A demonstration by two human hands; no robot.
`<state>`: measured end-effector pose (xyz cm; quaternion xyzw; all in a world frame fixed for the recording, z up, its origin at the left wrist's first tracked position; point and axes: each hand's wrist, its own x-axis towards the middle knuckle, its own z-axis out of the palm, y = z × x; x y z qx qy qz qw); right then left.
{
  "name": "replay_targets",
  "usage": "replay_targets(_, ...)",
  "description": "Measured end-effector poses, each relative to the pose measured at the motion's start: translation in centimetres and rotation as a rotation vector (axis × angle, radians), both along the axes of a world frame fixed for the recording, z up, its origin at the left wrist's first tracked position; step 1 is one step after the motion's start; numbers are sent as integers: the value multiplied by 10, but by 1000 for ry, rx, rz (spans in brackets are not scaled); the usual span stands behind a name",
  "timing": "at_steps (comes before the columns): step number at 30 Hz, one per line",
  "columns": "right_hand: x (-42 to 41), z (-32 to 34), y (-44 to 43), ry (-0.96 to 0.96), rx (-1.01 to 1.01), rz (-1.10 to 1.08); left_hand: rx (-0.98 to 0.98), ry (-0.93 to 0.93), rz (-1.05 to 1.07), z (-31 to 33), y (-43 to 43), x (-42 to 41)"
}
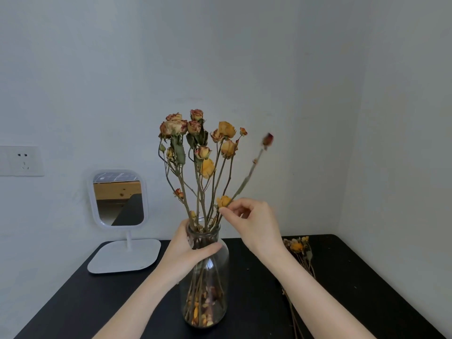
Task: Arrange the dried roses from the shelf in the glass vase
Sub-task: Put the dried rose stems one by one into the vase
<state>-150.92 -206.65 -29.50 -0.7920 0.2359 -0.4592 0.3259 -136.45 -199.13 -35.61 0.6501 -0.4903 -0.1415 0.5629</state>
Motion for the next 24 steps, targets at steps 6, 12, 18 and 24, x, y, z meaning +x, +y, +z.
replay_targets(6, 8, -14, 5, 143, -42, -72, -46, -20, 140, -7, -2, 1)
replay_targets(12, 3, -11, 12, -2, -40, -66, -15, 5, 75, -9, -3, 8)
replay_targets(18, 4, -13, 20, -150, -109, -49, -14, 17, 65, -11, -3, 8)
replay_targets(24, 12, -16, 24, -36, -198, -72, -25, 6, 72, -13, -3, 7)
